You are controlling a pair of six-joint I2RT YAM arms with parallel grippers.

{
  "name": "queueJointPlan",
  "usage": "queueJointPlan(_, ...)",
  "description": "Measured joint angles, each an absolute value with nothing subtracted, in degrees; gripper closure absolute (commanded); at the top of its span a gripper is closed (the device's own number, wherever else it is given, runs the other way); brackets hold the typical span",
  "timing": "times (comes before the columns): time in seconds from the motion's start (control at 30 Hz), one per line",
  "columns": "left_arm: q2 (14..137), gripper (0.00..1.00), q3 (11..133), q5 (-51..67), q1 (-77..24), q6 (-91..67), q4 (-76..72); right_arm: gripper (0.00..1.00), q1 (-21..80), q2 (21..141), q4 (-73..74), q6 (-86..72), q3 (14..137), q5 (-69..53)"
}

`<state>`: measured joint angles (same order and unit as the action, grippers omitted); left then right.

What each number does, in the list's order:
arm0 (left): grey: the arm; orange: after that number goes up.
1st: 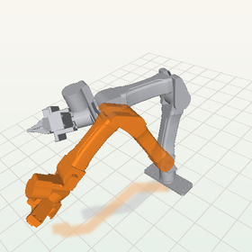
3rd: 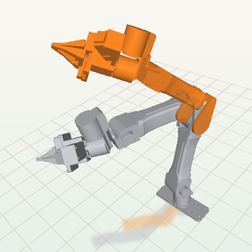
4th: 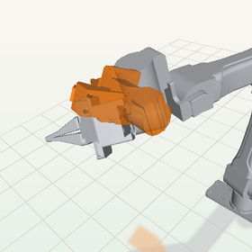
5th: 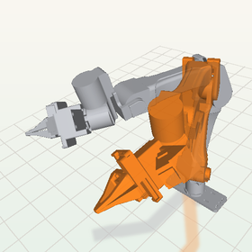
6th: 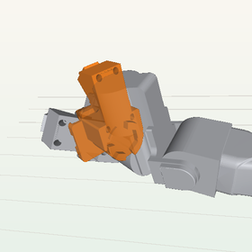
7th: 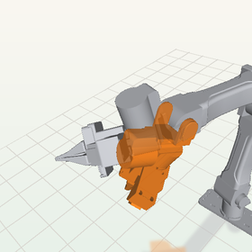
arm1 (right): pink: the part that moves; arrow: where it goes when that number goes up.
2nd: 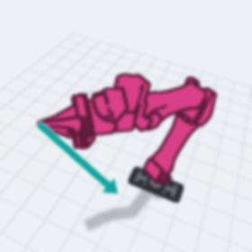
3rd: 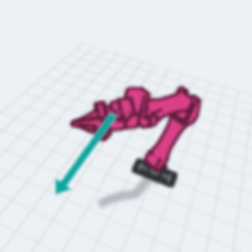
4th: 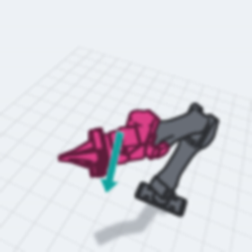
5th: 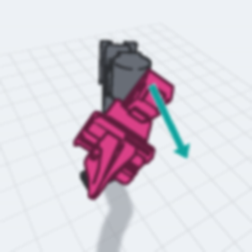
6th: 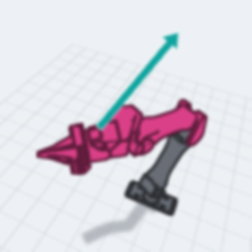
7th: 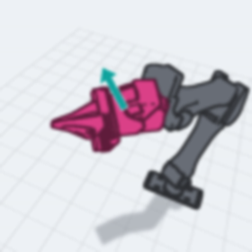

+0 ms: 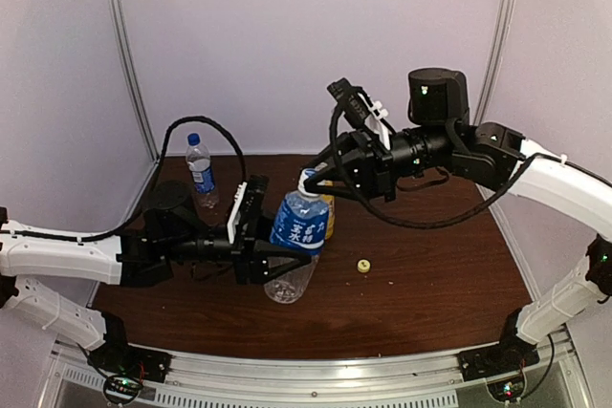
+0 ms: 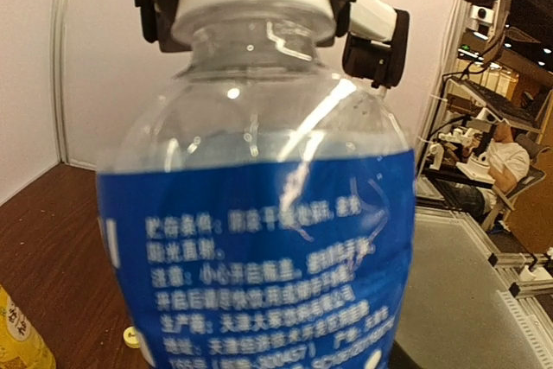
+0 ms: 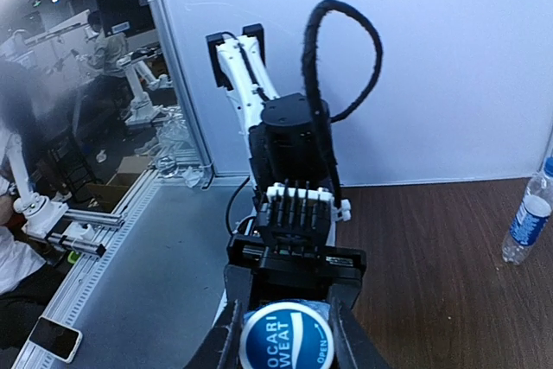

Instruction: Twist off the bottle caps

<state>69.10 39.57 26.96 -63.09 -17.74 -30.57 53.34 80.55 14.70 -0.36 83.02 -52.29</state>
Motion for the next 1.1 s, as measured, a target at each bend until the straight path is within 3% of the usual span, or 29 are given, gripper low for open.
queueJointPlan(0.07,69.1,0.76,39.6,30.0,-63.1,-18.4,-31.6,0.93,53.3,81.2,15.6,1.5,84.2,-55.3)
queueJointPlan(0.23,68.9,0.76,39.1,31.9,-63.1,-19.3,-32.3,0.68,53.4,81.9,16.7,2.7,85.2,-57.0)
queueJointPlan(0.47,66.7,0.77,38.5,22.6,-63.2,-17.9,-29.3,0.27,53.4,81.4,17.1,-4.9,85.3,-45.0)
queueJointPlan(0.53,66.1,0.77,38.7,18.2,-63.4,-16.6,-28.0,0.19,53.3,80.9,17.1,-7.4,85.3,-40.2)
queueJointPlan(0.73,66.9,0.77,40.4,8.4,-63.8,-13.8,-23.8,0.17,53.4,80.3,17.0,-14.0,85.3,-28.5)
queueJointPlan(0.93,69.0,0.77,41.1,3.6,-63.8,-13.3,-22.0,0.27,54.5,81.5,17.3,-18.1,86.9,-19.8)
queueJointPlan(1.1,69.3,0.77,41.2,1.0,-63.8,-13.1,-21.6,0.28,54.8,83.4,17.3,-19.6,87.2,-18.3)
